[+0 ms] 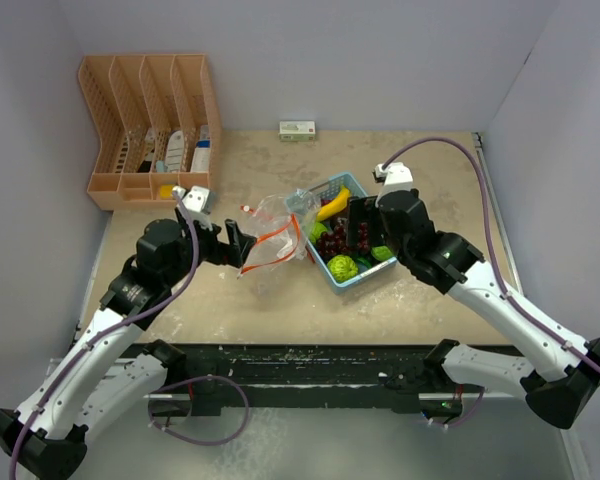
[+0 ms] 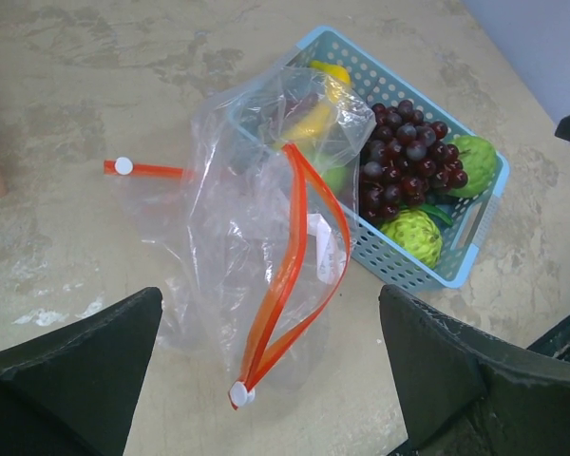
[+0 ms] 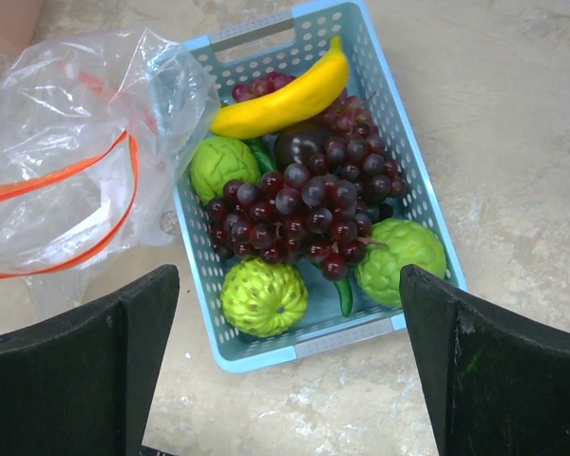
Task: Place the food in the zip-top bag and seal the zipper
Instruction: Pick up the zipper food storage bag at the center of the board.
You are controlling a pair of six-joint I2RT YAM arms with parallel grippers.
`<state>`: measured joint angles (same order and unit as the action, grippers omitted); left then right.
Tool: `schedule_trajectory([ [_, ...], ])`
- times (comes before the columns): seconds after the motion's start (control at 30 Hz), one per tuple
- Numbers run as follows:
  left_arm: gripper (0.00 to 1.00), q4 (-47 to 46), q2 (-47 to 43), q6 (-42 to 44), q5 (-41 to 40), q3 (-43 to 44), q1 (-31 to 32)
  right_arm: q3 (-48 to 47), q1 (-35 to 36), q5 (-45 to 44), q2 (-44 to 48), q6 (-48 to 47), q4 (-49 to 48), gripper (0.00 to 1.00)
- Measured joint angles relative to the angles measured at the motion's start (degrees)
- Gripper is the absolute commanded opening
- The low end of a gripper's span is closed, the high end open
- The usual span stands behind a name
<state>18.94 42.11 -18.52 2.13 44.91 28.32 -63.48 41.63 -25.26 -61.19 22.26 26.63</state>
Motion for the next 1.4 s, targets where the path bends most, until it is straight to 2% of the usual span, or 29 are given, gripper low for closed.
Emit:
schedule_trajectory([
  [0.23, 0.97, -2.16, 0.15, 0.68, 5.29, 0.0, 0.44, 0.94, 0.0, 3.8, 0.09, -0.85, -1.66, 1.0],
  [0.53, 0.91, -5.64, 2.36, 0.72, 5.92, -1.97, 2.05, 2.08, 0.0, 6.62, 0.07, -0.81, -2.73, 1.0],
  [0.57, 0.88, -6.19, 3.17, 0.74, 5.62, -2.6, 2.51, 2.14, 0.0, 6.88, 0.07, -0.79, -2.95, 1.0],
  [0.83, 0.84, -8.5, 7.61, 1.99, -0.33, -6.38, 7.19, 2.45, 0.0, 8.11, 0.07, -0.81, -3.91, 1.0],
  [1.13, 0.76, -15.15, 10.43, 4.17, -13.14, -8.74, 9.4, 4.07, 0.0, 8.52, 0.07, -0.83, -4.33, 1.0],
  [1.2, 0.73, -17.07, 11.34, 4.74, -15.61, -9.77, 9.38, 4.07, 0.0, 8.52, 0.07, -0.85, -4.39, 1.0],
  [1.3, 0.61, -20.02, 13.64, 5.9, -18.01, -11.04, 9.4, 4.07, 0.0, 8.52, 0.07, -0.85, -4.55, 1.0],
  [1.4, 0.39, -22.51, 16.13, 6.36, -19.19, -11.8, 9.51, 4.09, 0.0, 8.55, 0.07, -0.87, -4.72, 1.0],
])
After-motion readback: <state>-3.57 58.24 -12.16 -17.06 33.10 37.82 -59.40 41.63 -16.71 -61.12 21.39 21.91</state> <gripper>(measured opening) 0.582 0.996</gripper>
